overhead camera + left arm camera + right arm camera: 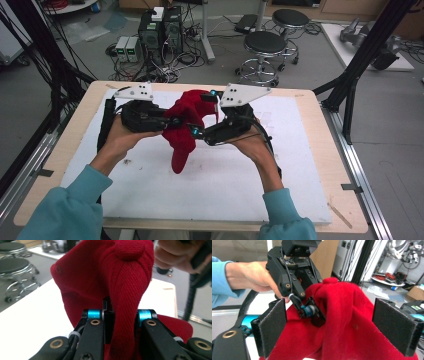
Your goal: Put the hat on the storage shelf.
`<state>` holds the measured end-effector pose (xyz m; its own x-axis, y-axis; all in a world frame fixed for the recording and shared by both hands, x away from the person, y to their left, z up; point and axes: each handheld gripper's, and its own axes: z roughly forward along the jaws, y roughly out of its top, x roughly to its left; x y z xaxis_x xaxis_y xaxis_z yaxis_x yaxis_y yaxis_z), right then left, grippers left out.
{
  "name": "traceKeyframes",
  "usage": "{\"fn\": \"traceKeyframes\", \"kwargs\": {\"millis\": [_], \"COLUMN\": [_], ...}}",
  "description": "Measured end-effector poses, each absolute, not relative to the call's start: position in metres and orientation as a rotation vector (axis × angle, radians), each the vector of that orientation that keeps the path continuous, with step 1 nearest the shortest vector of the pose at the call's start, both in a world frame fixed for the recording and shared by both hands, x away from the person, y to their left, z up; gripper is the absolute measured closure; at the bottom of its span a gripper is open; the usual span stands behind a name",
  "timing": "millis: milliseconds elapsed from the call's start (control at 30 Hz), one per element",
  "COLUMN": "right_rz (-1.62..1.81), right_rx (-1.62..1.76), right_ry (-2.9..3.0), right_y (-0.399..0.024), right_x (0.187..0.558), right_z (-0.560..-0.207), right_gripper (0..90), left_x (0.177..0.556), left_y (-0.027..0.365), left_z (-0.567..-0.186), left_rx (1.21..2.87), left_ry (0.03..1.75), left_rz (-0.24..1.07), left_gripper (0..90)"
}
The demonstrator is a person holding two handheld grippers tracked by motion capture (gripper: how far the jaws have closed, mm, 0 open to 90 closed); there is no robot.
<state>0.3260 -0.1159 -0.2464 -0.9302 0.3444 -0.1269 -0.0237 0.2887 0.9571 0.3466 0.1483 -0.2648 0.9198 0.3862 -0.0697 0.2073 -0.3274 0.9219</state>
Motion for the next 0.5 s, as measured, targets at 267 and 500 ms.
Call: {"fn": "traceKeyframes", "kwargs": {"millis": [267, 500], "right_rz": [1.698, 1.678], "right_rx": [0.389, 0.478], "right_ry": [2.209, 2.197], "right_y": [-0.122, -0.120], "right_x": [0.312, 0.295], "right_z": [-0.257, -0.269], "right_gripper": [11.6, 11.6], "left_x": [0.351, 0.353], "left_y": [0.148, 0.146], "left_z": [-0.263, -0.262], "left_rx": [1.898, 1.864], "left_ry": [0.499, 0.538], "left_rz": [0.238, 0.250], "left_gripper": [81.7, 81.8]}}
